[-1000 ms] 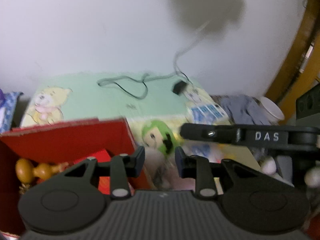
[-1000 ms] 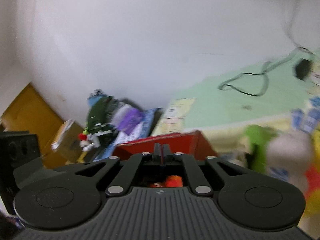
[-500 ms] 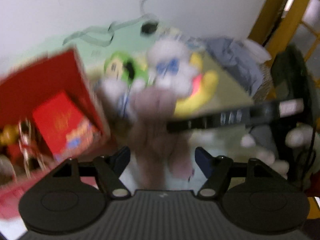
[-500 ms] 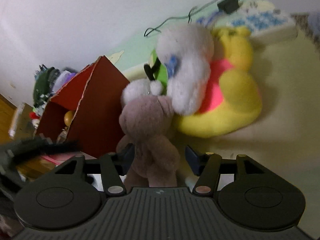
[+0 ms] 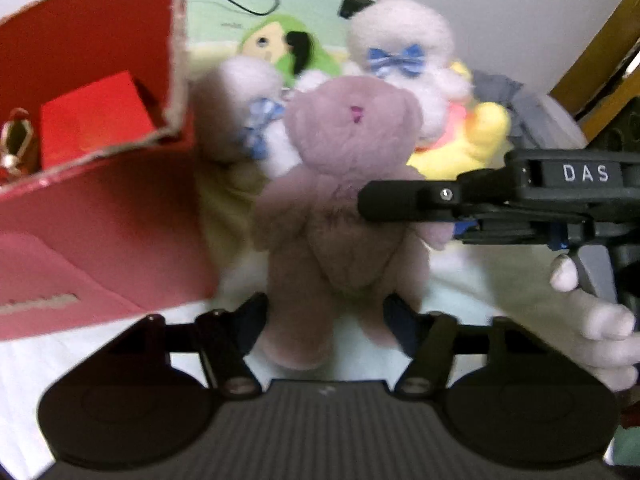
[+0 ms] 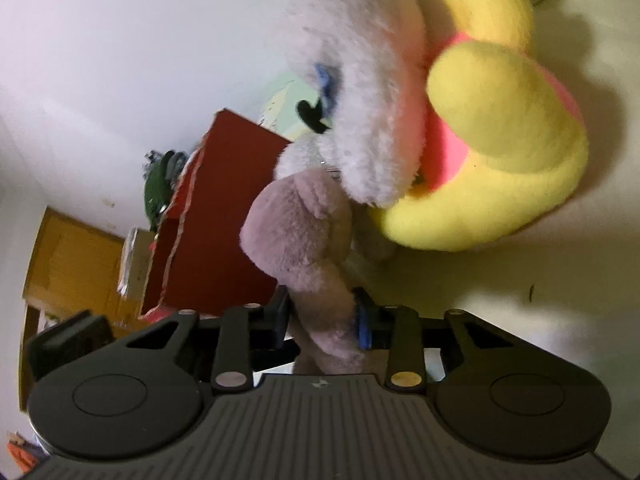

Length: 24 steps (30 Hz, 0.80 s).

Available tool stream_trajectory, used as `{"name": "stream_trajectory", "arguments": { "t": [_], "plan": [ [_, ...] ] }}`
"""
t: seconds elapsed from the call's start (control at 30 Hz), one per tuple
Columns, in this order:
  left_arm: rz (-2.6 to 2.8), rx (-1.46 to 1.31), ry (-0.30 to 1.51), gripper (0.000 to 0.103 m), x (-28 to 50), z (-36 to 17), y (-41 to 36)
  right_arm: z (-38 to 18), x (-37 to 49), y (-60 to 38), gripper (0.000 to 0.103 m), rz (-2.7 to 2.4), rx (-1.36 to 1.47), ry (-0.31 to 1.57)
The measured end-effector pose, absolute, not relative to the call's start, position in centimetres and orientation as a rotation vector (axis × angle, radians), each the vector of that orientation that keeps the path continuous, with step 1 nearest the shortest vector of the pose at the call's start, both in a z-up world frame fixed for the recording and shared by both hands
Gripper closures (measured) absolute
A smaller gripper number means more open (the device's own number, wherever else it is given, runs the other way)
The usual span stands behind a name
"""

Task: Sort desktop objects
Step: 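Carry the pink teddy bear with the right gripper over the red box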

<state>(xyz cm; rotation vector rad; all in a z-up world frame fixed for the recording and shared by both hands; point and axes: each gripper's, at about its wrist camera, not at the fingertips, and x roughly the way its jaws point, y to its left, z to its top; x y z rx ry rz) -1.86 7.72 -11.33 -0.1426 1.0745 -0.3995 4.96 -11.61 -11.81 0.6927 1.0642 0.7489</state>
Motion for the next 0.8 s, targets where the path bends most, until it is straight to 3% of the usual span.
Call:
{"name": "stream_trajectory", "arguments": {
  "t": [0.5,0.8],
  "plan": [
    [-0.497,-0.134,0.798,0.046,-4.6,0.1,7.9,-1.3,2.9,-13.9,0.070,0.866,0.632,0.797],
    [-0.379,-0.131,0.682,0.046,-3.7,4.8,15.9,3.1,5.4,-6.7,0.070,0.988,0.570,0.688]
  ]
}}
